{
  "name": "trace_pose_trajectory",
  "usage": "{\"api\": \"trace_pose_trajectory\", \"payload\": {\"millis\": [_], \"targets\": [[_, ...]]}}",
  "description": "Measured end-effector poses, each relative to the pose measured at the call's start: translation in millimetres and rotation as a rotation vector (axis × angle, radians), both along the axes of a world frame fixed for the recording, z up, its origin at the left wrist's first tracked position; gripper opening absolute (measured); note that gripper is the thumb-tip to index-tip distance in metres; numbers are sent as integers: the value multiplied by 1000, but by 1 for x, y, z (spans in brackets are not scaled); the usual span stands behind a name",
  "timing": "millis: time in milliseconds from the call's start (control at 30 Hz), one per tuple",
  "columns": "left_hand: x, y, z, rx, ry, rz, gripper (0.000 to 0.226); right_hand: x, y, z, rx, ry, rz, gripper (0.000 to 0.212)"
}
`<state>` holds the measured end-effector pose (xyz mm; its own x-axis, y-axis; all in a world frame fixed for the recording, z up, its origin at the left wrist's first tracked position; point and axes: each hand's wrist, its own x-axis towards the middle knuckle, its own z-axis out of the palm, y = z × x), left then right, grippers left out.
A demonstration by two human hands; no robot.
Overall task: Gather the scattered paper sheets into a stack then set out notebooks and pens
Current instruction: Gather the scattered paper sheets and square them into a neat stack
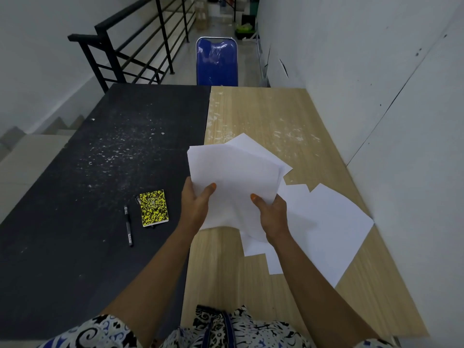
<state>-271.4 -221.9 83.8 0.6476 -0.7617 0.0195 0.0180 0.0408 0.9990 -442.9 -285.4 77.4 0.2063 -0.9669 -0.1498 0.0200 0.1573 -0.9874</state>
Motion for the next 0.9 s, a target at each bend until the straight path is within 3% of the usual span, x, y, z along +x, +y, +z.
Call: {"api": "trace_pose_trajectory", "payload": {"millis": [100, 200, 367, 533, 600, 733, 833, 900], "targets": [[1, 3, -5, -5, 6, -8, 38, 0, 1, -7, 12, -15, 3, 20], [1, 5, -15, 71, 51, -35, 41, 0, 2, -17, 43, -6, 29, 40], [10, 5, -28, 176, -46, -136, 43, -3, -2, -25, 41, 106, 27, 25], [22, 9, -27, 206, -133, -211, 30, -9, -7, -24, -40, 171, -39, 33], [21, 12, -24, 249, -38, -225, 27, -12, -6, -30, 5, 161, -45, 31], [21, 24, -23, 375, 355, -264, 21, -14, -1, -47, 194, 78, -17, 37], [17, 34, -37, 512, 369, -389, 29, -12, 0, -54, 218, 127, 12, 33], [13, 37, -50, 549, 323, -347, 36, -11, -2, -57, 225, 157, 45, 32]]}}
